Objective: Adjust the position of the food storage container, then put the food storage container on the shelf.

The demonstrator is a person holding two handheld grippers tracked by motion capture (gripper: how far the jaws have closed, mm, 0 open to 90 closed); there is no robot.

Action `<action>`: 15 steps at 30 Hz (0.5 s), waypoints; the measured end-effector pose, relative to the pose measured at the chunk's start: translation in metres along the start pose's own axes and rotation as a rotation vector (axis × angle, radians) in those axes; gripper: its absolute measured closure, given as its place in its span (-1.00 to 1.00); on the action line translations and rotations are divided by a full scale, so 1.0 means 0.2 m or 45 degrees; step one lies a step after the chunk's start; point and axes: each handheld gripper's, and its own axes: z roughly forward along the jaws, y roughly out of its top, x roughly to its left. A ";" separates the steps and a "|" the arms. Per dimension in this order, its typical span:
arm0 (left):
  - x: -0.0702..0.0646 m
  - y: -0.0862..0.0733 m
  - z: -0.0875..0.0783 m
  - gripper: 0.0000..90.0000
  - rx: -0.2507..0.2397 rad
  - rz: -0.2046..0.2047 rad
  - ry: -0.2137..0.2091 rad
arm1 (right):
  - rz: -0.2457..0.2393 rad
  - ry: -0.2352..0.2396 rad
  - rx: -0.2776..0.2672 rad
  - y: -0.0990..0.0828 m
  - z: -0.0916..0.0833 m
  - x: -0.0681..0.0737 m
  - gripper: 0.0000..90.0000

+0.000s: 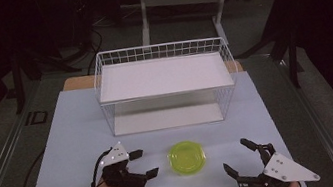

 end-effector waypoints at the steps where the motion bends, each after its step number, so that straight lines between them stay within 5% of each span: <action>1: -0.01 0.01 -0.01 -0.79 -0.031 0.002 0.007 | -0.001 0.005 0.010 0.00 0.01 0.00 -0.66; 3: -0.04 0.02 -0.04 -0.95 -0.072 0.013 0.008 | 0.001 0.012 0.023 0.00 0.01 0.01 -0.67; 10: -0.15 0.10 -0.07 -0.95 -0.180 0.051 -0.019 | -0.011 0.035 0.043 0.06 0.03 0.04 -0.67; 15: -0.19 0.14 -0.04 -0.95 -0.176 0.086 -0.029 | -0.005 0.084 0.082 0.10 0.07 0.04 -0.67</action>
